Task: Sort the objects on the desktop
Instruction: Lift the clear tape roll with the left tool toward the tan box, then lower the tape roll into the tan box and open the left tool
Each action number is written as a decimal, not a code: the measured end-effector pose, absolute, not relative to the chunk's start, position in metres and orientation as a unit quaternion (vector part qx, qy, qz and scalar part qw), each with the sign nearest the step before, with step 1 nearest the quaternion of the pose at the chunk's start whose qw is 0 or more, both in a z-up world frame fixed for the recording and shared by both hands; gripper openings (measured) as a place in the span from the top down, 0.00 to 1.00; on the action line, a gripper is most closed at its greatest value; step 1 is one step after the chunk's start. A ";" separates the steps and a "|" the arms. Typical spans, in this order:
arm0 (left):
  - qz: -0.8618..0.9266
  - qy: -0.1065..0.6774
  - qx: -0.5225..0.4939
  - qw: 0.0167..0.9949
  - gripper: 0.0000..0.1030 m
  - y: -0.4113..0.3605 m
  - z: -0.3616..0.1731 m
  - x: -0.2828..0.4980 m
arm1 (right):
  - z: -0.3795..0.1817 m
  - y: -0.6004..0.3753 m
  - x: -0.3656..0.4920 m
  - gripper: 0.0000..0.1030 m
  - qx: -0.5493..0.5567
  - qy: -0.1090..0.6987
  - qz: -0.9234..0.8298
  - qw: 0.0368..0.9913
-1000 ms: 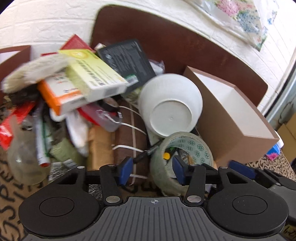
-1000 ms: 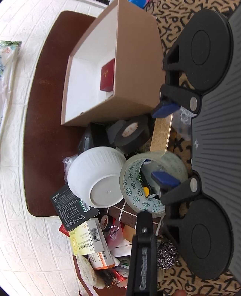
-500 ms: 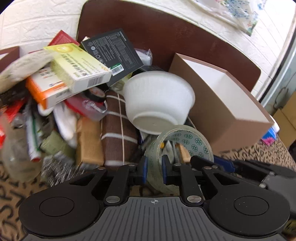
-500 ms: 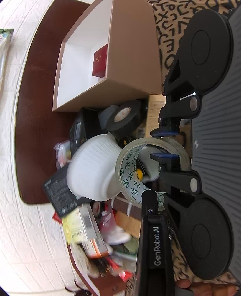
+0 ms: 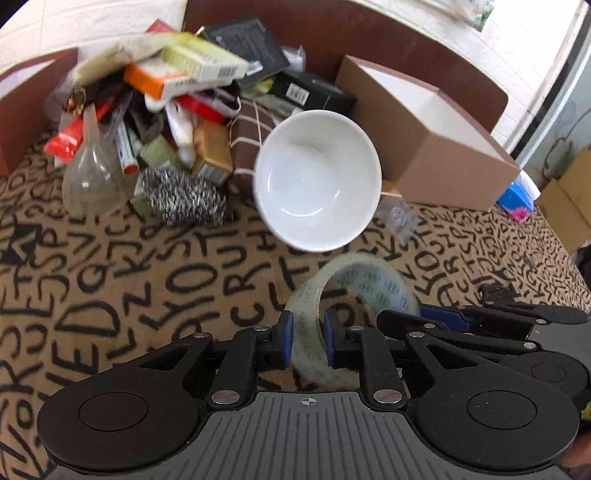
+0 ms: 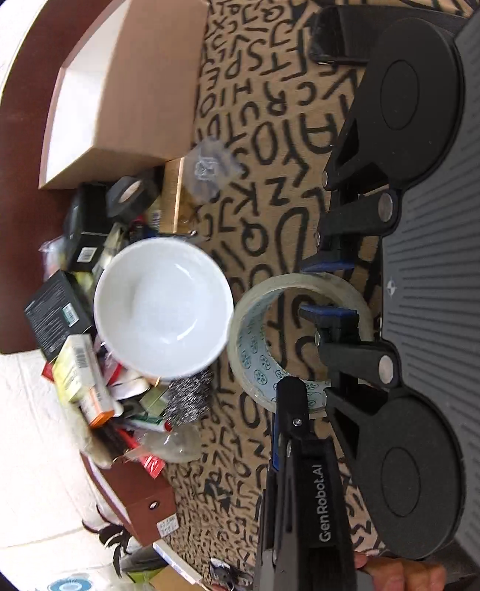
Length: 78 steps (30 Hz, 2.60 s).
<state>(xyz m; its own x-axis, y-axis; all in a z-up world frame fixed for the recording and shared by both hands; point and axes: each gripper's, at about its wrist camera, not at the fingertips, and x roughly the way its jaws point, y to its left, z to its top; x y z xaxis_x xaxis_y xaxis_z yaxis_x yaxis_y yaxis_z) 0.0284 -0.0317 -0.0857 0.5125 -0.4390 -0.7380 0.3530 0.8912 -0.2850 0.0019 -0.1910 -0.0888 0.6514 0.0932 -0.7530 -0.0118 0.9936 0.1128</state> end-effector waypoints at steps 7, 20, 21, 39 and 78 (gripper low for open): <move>-0.192 0.410 -0.017 0.892 0.35 -0.035 -0.086 0.028 | -0.086 -0.188 0.003 0.73 0.027 0.397 0.005 0.917; -0.210 0.435 -0.009 0.876 0.58 -0.042 -0.100 0.036 | -0.099 -0.190 0.014 0.71 0.054 0.415 -0.003 0.908; -0.210 0.436 -0.011 0.875 0.59 -0.041 -0.101 0.037 | -0.099 -0.190 0.014 0.71 0.055 0.416 -0.004 0.908; -0.215 0.447 -0.005 0.868 0.84 -0.046 -0.105 0.042 | -0.104 -0.192 0.019 0.82 0.070 0.420 0.015 0.905; -0.244 0.231 0.005 0.942 0.90 -0.181 0.109 0.171 | 0.095 -0.314 0.121 0.85 0.033 0.152 -0.050 0.987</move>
